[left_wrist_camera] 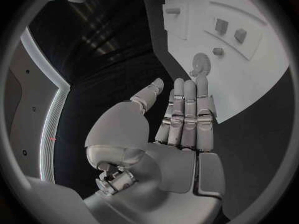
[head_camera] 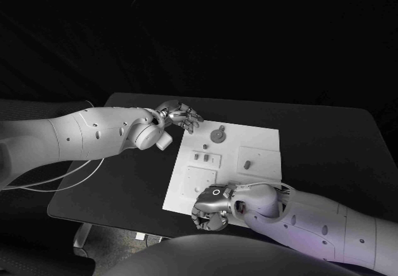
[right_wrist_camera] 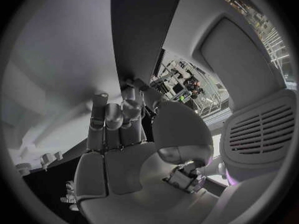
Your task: Assemble the parts on the task board
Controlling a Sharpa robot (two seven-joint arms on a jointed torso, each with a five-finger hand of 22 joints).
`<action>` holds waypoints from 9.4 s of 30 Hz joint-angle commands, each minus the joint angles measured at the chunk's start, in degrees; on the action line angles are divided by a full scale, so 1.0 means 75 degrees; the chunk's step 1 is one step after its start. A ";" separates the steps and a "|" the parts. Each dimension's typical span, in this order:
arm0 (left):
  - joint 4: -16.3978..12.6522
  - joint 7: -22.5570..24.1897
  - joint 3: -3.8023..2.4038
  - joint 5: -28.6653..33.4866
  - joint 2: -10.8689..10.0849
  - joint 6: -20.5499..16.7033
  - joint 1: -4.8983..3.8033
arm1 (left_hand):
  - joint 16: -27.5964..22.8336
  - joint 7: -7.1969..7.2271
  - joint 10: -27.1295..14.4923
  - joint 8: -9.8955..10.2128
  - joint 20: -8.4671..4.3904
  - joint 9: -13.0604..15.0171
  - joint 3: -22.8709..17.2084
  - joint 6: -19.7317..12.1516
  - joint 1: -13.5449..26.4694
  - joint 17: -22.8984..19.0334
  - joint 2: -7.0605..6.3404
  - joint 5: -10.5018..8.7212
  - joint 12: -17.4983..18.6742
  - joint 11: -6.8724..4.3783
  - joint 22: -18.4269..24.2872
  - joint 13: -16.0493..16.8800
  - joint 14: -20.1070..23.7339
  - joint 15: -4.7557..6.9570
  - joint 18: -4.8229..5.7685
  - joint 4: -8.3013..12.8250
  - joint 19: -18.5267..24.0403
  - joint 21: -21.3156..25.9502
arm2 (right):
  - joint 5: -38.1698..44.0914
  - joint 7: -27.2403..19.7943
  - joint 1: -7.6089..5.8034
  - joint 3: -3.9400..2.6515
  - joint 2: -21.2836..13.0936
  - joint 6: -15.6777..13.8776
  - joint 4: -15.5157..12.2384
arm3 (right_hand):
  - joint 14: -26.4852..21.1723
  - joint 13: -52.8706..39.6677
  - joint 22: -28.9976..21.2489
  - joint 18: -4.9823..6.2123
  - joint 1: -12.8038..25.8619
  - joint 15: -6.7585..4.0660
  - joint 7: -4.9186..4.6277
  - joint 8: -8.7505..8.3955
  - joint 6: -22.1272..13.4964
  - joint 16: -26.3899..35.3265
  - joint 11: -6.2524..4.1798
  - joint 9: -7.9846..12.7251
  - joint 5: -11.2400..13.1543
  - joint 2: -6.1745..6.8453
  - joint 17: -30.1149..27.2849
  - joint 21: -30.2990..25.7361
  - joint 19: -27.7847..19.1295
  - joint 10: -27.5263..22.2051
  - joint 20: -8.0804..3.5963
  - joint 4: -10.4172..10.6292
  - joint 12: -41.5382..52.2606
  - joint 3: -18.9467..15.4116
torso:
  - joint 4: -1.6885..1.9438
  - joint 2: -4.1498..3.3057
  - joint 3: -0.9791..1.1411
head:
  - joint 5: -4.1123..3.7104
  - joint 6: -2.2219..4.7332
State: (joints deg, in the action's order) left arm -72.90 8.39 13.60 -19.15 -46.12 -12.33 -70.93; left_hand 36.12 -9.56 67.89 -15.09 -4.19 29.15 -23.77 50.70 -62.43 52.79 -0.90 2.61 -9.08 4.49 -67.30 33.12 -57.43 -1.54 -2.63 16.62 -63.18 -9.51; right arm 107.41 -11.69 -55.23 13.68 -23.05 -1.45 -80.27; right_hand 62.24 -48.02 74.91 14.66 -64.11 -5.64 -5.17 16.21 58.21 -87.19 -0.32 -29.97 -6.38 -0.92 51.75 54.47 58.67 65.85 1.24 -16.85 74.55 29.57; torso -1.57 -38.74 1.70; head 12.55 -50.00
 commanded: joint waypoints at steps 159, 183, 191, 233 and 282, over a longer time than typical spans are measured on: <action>0.0043 -0.0006 -0.0006 -0.0076 -0.0007 0.0150 -0.0004 | 0.0048 -0.0022 -0.0143 -0.0020 0.0006 0.0003 0.0012 0.0012 -0.0017 -0.0018 0.0025 0.0035 -0.0166 0.0023 -0.0044 -0.0071 -0.0045 0.0010 -0.0153 -0.0014 -0.0063 0.0081 | 0.0063 0.0156 0.0066 0.0051 -0.0402 -0.0634 -0.0153 | 0.0004 -0.0009 0.0093 0.0045 -0.0114 -0.0065 -0.0041 0.0152 0.0180 -0.0122 -0.0072 0.0067 -0.0455 0.0666 -0.0066 0.0081 -0.0007 -0.0011 -0.0045 0.0004 0.0093 0.0020 | 0.0001 0.0001 0.0005 | -0.0029 0.0000; 0.0025 0.0005 -0.0006 -0.0093 -0.0095 0.0172 -0.0004 | 0.0046 -0.0025 -0.0156 -0.0019 0.0007 0.0002 0.0021 0.0007 -0.0003 -0.0021 0.0019 0.0034 -0.0184 0.0025 -0.0049 -0.0081 -0.0043 0.0008 -0.0152 -0.0016 -0.0064 0.0089 | -0.1268 -0.0097 -0.0331 0.0007 -0.1109 -0.1266 -0.0990 | 0.0024 -0.0007 0.0086 0.0045 -0.0124 -0.0095 -0.0041 0.0145 0.0168 -0.0118 -0.0074 0.0053 -0.0515 0.0668 -0.0076 0.0086 0.0020 0.0002 -0.0066 0.0006 0.0083 0.0060 | -0.0004 0.0001 -0.0001 | -0.0045 0.0000; 0.0003 0.0003 -0.0006 -0.0090 -0.0126 0.0287 -0.0001 | 0.0038 -0.0031 -0.0184 -0.0013 0.0013 -0.0001 0.0048 -0.0008 0.0039 -0.0026 -0.0006 0.0032 -0.0197 0.0034 -0.0051 -0.0096 -0.0029 0.0002 -0.0147 -0.0021 -0.0054 0.0105 | -0.1563 -0.0120 -0.0372 -0.0302 -0.1326 -0.1469 -0.1050 | 0.0018 -0.0004 0.0080 0.0045 -0.0094 -0.0100 -0.0047 0.0128 0.0140 -0.0107 -0.0069 0.0053 -0.0486 0.0672 -0.0082 0.0078 0.0017 -0.0005 -0.0066 0.0005 0.0071 0.0062 | -0.0003 0.0001 -0.0001 | -0.0070 0.0000; -0.0483 0.0261 -0.0006 0.1211 -0.0233 0.1929 0.0053 | 0.0013 0.0083 -0.0629 -0.0016 0.0076 0.0013 0.0168 -0.0104 0.0166 -0.0004 -0.0046 0.0027 -0.0290 0.0147 -0.0084 -0.0212 0.0166 -0.0070 -0.0146 -0.0001 0.0057 0.0274 | -0.8097 -0.0775 -0.0364 -0.1786 -0.1211 -0.1662 0.0749 | -0.0030 -0.0032 0.0071 0.0045 0.0070 -0.0094 -0.0076 0.0084 0.0054 -0.0088 -0.0042 0.0027 -0.0575 0.0437 -0.0087 0.0053 -0.0008 -0.0059 -0.0049 0.0009 0.0063 0.0090 | 0.0003 0.0001 -0.0006 | -0.0351 0.0750; -0.0981 0.0259 -0.0007 0.3579 0.0091 0.3058 0.0075 | 0.0785 0.0434 -0.1513 0.0285 0.0189 -0.0304 0.4142 -0.1431 -0.0063 -0.0363 0.0991 0.0021 -0.1066 0.0201 -0.0564 -0.0466 0.0977 -0.0181 -0.0275 -0.4470 0.0486 0.0687 | -1.1196 -0.0704 -0.0215 -0.2579 -0.0761 -0.1228 0.1174 | -0.0118 -0.0091 0.0085 0.0045 0.0242 -0.0081 -0.0096 0.0056 -0.0039 -0.0103 -0.0023 -0.0018 -0.0502 0.0260 -0.0062 0.0037 -0.0086 -0.0166 -0.0022 0.0000 0.0093 0.0032 | -0.0003 0.0001 -0.0007 | -0.0481 0.1280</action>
State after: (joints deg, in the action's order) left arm -80.05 8.36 13.60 6.79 -45.55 8.69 -70.36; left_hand 41.90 -6.27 56.91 -13.27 -2.66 26.92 7.05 40.17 -62.50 50.11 6.70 2.61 -16.82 6.03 -71.47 29.67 -50.47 -2.78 -3.93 -16.89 -59.56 -4.60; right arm 23.94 -16.59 -56.87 -5.63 -28.88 -11.91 -71.47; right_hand 61.31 -48.61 74.91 14.17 -62.19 -5.73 -5.52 16.44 57.94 -87.85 -0.51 -30.05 -10.37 1.57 51.20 54.78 58.34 65.01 1.13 -16.76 75.21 29.81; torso -1.55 -38.75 1.66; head 8.96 -40.45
